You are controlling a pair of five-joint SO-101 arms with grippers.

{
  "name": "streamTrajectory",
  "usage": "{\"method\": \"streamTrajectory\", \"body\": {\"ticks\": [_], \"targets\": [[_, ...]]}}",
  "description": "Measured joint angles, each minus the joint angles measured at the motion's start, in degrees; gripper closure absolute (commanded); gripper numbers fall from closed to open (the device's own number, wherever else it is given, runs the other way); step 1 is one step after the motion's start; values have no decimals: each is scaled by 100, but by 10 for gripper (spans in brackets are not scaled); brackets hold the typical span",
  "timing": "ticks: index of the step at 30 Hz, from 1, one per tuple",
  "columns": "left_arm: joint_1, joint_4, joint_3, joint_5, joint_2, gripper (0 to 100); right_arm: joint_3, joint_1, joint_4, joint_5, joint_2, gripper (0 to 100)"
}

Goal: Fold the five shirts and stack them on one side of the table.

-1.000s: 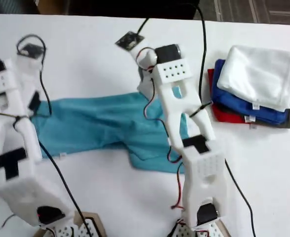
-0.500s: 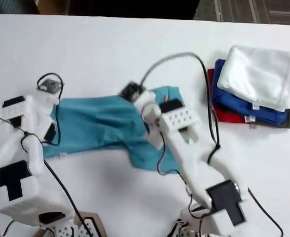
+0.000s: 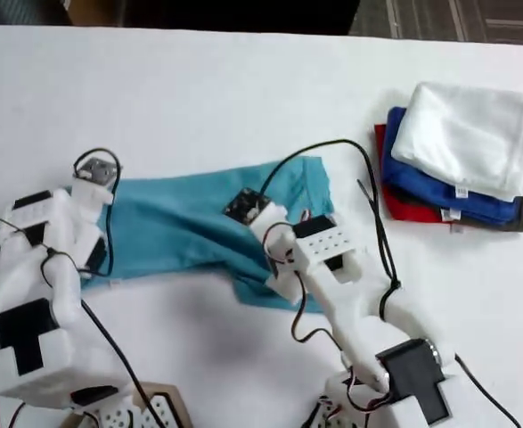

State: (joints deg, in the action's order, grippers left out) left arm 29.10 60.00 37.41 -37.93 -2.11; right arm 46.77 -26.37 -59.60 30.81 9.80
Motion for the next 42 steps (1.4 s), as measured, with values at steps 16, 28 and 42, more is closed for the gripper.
{"method": "streamTrajectory", "body": {"ticks": [16,28,42], "targets": [[0,-176,158,167,62,975,-264,-1574,-484,185,747,922],[0,-176,158,167,62,975,-264,-1442,167,369,-413,924],[0,-185,176,167,62,975,-343,-879,149,905,-457,978]]}}
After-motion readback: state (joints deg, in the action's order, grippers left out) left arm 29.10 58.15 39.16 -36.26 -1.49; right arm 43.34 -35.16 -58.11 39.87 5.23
